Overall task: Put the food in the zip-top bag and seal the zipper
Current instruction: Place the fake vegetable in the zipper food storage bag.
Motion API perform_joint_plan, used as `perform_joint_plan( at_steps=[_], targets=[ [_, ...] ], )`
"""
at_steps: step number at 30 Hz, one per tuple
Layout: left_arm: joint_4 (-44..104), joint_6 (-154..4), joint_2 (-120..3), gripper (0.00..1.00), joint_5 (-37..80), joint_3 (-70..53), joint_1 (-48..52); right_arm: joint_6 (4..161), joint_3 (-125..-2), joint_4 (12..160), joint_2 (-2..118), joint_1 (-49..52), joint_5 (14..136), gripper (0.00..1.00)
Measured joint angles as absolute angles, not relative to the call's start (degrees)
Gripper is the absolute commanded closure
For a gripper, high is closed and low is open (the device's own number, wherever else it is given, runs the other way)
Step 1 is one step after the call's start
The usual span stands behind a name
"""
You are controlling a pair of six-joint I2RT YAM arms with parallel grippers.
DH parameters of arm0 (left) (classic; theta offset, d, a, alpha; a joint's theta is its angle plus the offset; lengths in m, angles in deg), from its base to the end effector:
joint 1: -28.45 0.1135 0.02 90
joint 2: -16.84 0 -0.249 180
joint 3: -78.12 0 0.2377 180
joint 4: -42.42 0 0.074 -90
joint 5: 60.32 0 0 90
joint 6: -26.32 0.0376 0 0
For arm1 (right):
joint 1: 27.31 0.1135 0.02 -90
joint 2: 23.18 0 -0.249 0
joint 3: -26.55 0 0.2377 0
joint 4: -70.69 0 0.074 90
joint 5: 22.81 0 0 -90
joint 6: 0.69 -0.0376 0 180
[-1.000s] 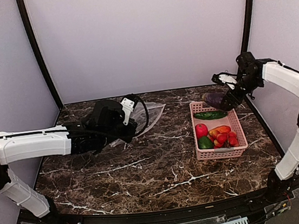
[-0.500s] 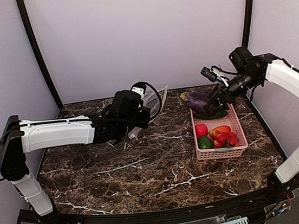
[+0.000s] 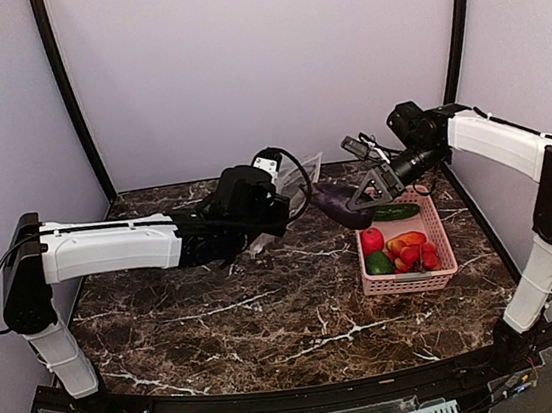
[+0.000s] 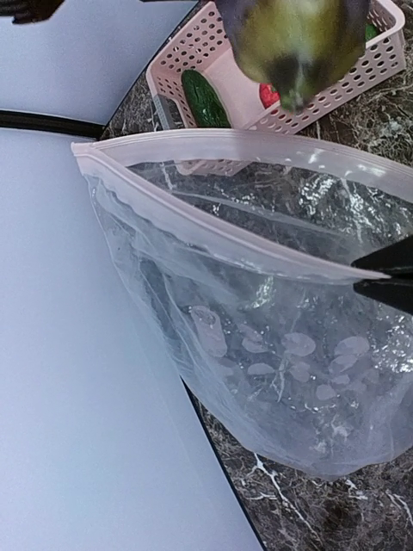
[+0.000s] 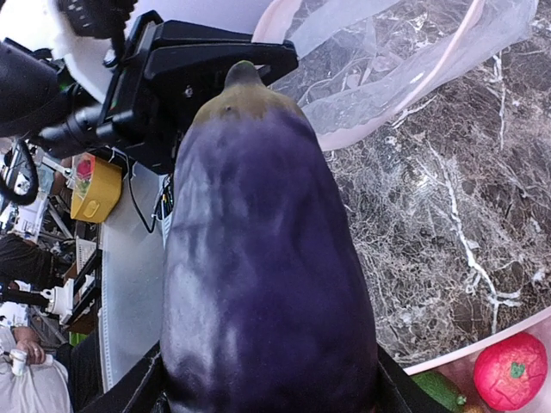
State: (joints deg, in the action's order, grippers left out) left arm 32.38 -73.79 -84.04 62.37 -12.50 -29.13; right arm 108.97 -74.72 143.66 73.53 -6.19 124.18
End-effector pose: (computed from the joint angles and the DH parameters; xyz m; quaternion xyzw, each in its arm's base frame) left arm 0.2316 -0.3268 0.2790 0.1698 0.7856 -0.1136 0.5840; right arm 0.2879 0.1450 0.2918 -0.3845 0.7781 0.4707 0.1586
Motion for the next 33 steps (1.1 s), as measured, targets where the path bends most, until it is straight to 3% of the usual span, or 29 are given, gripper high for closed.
perform_joint_plan(
  at_steps=[10, 17, 20, 26, 33],
  targets=[
    [33.17, -66.93, -84.15, 0.99, 64.05, -15.26, -33.96, 101.03, -78.15, 143.66, 78.49, -5.73, 125.63, 0.70],
    [33.93, -61.51, -86.90, 0.99, 65.30, -16.48, -36.78, 95.00, -80.71, 143.66, 83.13, -5.66, 125.60, 0.63],
    [33.85, -60.94, -88.19, 0.99, 65.26, -17.07, -37.18, 92.59, -82.20, 143.73, 83.96, -5.66, 126.15, 0.56],
    [33.78, -62.93, -88.60, 0.99, 65.19, -17.20, -37.29, 89.58, -83.88, 143.53, 84.66, -5.66, 128.01, 0.24],
    [32.99, -67.61, -88.60, 0.99, 65.78, -17.81, -36.72, 88.22, -83.88, 143.27, 84.66, -5.66, 133.65, 0.11]
  ],
)
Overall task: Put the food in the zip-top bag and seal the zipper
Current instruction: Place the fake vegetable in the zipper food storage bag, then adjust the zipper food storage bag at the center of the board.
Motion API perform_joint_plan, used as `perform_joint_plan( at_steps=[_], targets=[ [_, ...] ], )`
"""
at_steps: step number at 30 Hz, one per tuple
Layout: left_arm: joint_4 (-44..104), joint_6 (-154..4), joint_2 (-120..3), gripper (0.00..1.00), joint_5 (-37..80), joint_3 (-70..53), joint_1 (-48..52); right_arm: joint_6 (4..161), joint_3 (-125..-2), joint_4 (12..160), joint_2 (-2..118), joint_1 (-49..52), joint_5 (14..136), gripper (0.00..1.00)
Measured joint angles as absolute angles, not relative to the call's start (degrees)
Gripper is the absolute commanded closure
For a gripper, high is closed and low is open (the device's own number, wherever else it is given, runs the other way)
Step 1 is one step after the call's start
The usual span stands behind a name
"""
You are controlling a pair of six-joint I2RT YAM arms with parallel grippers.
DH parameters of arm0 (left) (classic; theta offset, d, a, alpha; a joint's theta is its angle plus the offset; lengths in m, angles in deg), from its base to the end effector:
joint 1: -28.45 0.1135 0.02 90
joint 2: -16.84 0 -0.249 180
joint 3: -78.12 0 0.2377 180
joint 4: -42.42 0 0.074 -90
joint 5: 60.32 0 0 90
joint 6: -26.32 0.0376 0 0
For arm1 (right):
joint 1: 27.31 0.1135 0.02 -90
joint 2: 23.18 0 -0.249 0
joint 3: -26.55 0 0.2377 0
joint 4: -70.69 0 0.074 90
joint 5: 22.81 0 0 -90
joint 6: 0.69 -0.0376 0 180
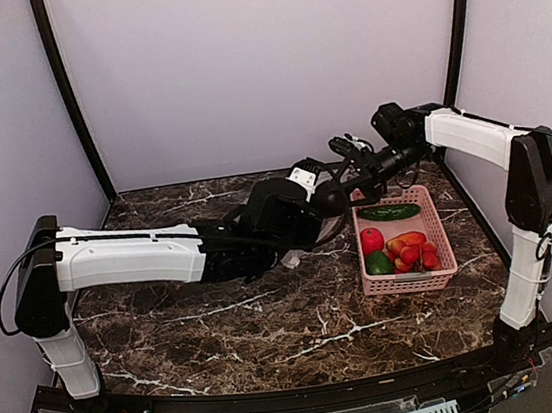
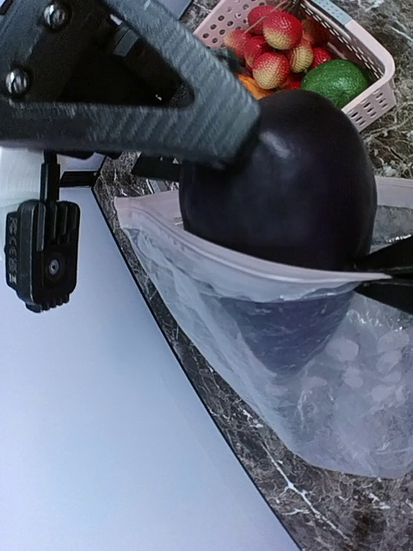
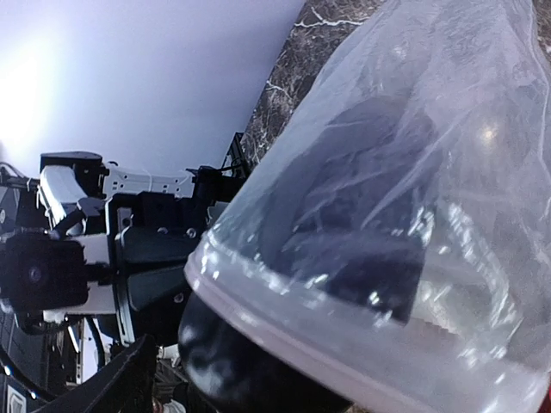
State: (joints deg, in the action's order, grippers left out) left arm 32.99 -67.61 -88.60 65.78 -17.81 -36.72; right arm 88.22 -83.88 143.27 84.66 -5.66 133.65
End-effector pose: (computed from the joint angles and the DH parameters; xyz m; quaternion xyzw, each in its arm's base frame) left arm 0.1962 -0.3714 0.2804 0.2392 0.7576 -0.1057 0.5981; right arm 0.3258 0.1664 0.2776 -0.2407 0.7935 0.5577 0.0361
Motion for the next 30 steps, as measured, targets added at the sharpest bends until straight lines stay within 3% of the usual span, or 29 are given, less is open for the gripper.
perform_joint_plan(
  at_steps=[10, 18, 21, 24, 30],
  targets=[
    [30.70, -80.13, -85.26, 0.99, 58.33, -14.80, -28.39, 90.78, -87.09, 144.16, 83.54, -5.68, 134.46, 0.11],
    [25.69, -75.21, -76.74, 0.99, 62.94, -14.23, -27.04, 98.56, -88.03, 147.90, 76.83, -9.51, 132.66, 0.15],
    [25.26, -76.44, -73.35, 0.99, 60.43, -13.44, -25.51, 101.08, -88.01, 148.29, 75.04, -12.64, 132.32, 0.18],
    [25.34, -79.43, -72.87, 0.99, 56.03, -13.14, -23.95, 102.67, -86.44, 147.07, 73.75, -14.41, 130.98, 0.28],
    [30.48, -88.07, -73.44, 0.99, 53.80, -6.08, -23.91, 102.15, -76.65, 140.64, 72.33, -9.25, 126.06, 0.37]
  ],
)
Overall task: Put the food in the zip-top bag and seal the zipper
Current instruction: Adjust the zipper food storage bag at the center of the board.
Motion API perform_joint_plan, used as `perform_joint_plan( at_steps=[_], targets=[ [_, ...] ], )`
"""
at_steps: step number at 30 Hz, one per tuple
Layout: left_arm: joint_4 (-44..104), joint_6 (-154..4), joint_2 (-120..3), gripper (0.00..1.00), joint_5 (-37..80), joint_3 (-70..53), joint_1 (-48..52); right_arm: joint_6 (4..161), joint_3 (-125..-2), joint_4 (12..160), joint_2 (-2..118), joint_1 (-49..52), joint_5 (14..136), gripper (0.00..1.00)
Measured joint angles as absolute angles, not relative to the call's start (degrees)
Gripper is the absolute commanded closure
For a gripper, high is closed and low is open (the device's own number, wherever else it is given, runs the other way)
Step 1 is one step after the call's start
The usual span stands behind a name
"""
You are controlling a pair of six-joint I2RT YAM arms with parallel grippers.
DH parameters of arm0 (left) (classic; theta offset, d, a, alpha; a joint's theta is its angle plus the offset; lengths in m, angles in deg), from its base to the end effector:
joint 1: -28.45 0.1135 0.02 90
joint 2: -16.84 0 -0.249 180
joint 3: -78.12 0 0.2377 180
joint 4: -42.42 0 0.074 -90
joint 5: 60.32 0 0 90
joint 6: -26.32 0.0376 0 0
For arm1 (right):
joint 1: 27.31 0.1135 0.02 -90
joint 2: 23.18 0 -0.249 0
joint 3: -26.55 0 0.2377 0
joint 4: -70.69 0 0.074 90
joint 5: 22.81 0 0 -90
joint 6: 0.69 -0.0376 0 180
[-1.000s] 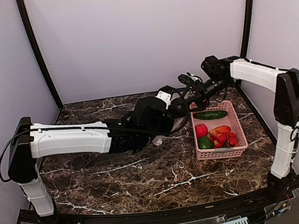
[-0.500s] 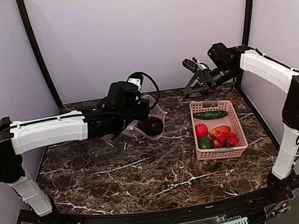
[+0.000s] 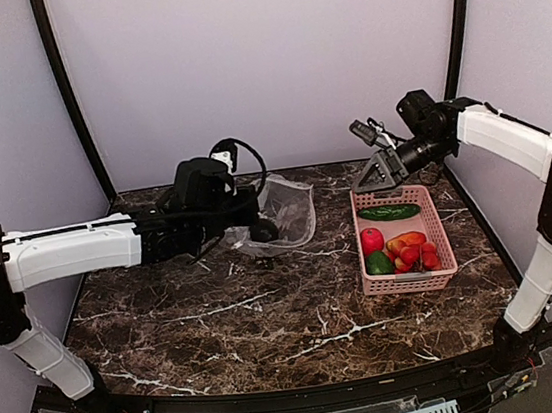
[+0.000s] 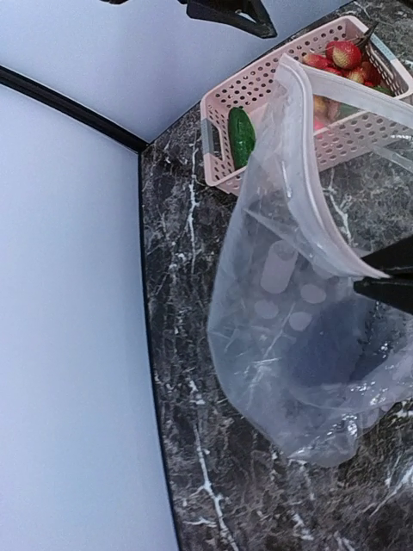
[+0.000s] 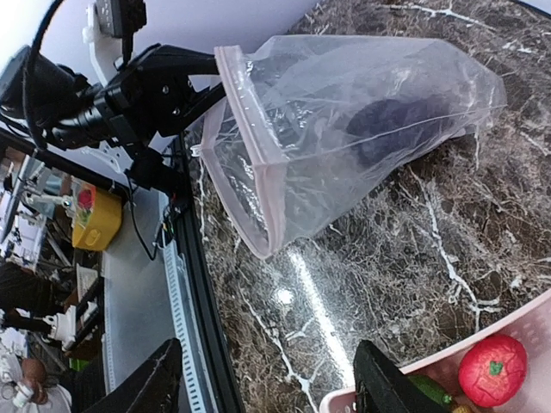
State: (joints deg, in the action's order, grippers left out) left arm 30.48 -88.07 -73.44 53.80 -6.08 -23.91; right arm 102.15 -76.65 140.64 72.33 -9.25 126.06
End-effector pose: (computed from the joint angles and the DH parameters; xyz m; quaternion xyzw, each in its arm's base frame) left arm 0.2324 -0.2761 0.3038 0.0721 0.7975 -0.2242 0.5555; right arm 0.2971 0.1307 0.3105 -0.3388 0.7836 0.4861 0.1868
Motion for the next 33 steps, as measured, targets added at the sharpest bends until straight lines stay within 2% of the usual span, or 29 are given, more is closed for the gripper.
perform_joint_plan(
  at_steps=[2, 8, 16, 19, 24, 27, 33],
  targets=[
    [31.97, -90.95, -75.38, 0.99, 53.04, -5.53, -24.65, 101.84, -74.79, 138.30, 72.33, -6.23, 123.24, 0.38],
    [33.63, -92.63, -87.05, 0.99, 56.32, -14.89, -31.65, 98.69, -75.09, 133.54, 73.07, 0.63, 114.59, 0.39],
    [33.01, -89.73, -87.10, 0.99, 59.31, -17.57, -32.41, 98.08, -74.72, 130.79, 72.83, 0.11, 105.96, 0.43],
    [27.75, -85.51, -87.07, 0.99, 60.05, -21.42, -31.80, 98.19, -73.54, 130.35, 71.72, 0.06, 104.84, 0.44],
    [19.62, -78.95, -85.63, 0.99, 63.01, -26.47, -31.74, 98.71, -75.03, 130.52, 71.30, -1.01, 104.56, 0.44],
    [15.62, -77.44, -83.84, 0.99, 64.36, -25.99, -31.10, 97.97, -76.84, 130.81, 71.30, -3.52, 109.15, 0.44],
    [14.26, -77.86, -78.09, 0.99, 64.21, -16.37, -30.03, 99.98, -80.47, 133.36, 71.30, -10.54, 115.16, 0.44]
  ],
)
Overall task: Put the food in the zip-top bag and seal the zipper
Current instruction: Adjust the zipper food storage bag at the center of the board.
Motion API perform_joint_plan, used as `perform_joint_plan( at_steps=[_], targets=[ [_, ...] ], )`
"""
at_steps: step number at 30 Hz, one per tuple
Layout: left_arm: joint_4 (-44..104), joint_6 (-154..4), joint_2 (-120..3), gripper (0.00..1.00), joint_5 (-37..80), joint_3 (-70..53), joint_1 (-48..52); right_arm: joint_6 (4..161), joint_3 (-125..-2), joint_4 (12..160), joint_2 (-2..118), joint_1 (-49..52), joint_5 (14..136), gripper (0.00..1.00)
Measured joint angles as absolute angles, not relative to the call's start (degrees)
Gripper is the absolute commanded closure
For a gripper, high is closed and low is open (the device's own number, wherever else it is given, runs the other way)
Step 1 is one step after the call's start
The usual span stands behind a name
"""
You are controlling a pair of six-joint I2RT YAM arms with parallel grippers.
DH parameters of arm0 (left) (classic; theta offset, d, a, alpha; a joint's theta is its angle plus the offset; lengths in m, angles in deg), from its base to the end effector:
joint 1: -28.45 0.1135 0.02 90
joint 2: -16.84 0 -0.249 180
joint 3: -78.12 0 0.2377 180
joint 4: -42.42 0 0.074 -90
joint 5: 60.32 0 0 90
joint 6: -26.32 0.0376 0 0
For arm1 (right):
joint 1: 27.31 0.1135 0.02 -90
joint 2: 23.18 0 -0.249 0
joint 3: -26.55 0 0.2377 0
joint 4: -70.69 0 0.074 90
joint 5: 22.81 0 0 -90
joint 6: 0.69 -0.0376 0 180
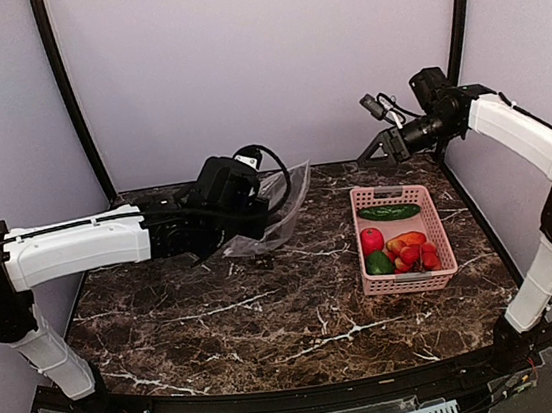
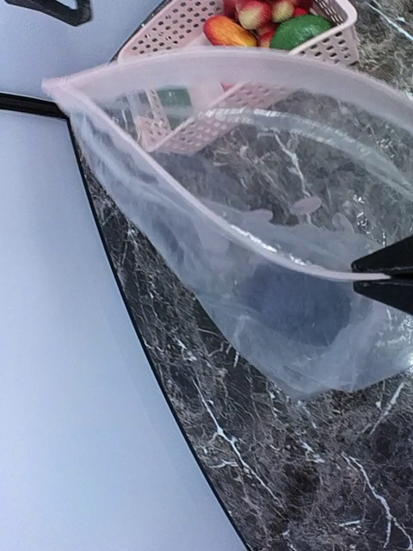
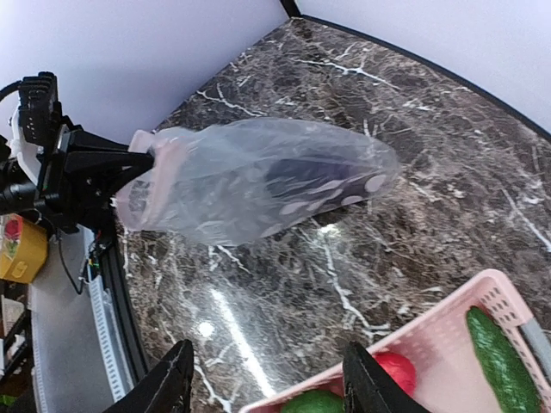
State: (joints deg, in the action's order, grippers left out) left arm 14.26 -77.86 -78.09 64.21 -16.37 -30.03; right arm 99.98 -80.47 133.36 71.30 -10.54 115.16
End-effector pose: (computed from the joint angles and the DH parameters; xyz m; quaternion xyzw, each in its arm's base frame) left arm 0.2123 -0.3053 0.3095 0.1692 0.8176 -0.0832 0.5440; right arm 0.3127 0.1234 0.3372 -0.3384 0.8015 0.3982 0.2907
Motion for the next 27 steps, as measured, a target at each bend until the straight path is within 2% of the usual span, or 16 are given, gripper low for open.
perform_joint_plan(
  at_steps=[10, 16, 21, 27],
  targets=[
    [17.02, -77.81, -70.00, 0.99, 61.91, -6.62, -29.24, 114.10, -81.69, 139.66, 73.71, -20.88, 106.33, 0.42],
    [17.71, -76.81, -65.79, 0.99, 61.72, -3.21, -29.24, 123.61, -78.52, 140.99, 74.03, -21.75, 97.21, 0.45],
    [13.10, -73.25, -62.16, 0.99, 64.89, -4.00, -27.87, 126.80, -78.50, 141.82, 76.61, -21.75, 94.37, 0.46],
    [0.25, -71.41, -59.01, 0.99, 74.66, -12.72, -18.66, 127.35, -81.13, 142.83, 80.42, -21.97, 94.22, 0.45]
  ],
)
